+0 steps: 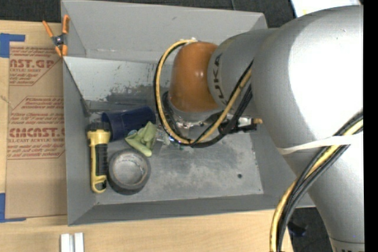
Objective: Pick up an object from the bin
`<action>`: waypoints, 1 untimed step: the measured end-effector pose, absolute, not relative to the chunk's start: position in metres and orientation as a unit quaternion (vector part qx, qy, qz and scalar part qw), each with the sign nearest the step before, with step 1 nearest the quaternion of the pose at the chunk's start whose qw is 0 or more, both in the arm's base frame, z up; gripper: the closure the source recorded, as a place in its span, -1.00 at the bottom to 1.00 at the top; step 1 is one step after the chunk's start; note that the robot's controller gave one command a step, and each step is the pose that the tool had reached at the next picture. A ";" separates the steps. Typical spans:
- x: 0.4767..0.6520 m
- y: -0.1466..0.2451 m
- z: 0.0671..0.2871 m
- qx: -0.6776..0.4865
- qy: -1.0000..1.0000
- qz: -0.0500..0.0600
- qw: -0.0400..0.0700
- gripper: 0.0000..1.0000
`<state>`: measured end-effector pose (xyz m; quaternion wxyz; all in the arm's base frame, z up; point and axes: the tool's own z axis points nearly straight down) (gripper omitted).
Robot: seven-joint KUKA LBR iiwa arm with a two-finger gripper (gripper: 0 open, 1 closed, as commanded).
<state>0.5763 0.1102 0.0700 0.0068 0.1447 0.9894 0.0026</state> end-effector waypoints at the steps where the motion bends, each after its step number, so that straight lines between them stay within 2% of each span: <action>1: 0.577 0.112 0.129 0.131 0.991 0.001 0.003 1.00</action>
Offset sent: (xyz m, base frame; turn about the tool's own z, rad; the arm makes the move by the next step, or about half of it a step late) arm 0.0053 0.0031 0.0390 -0.0533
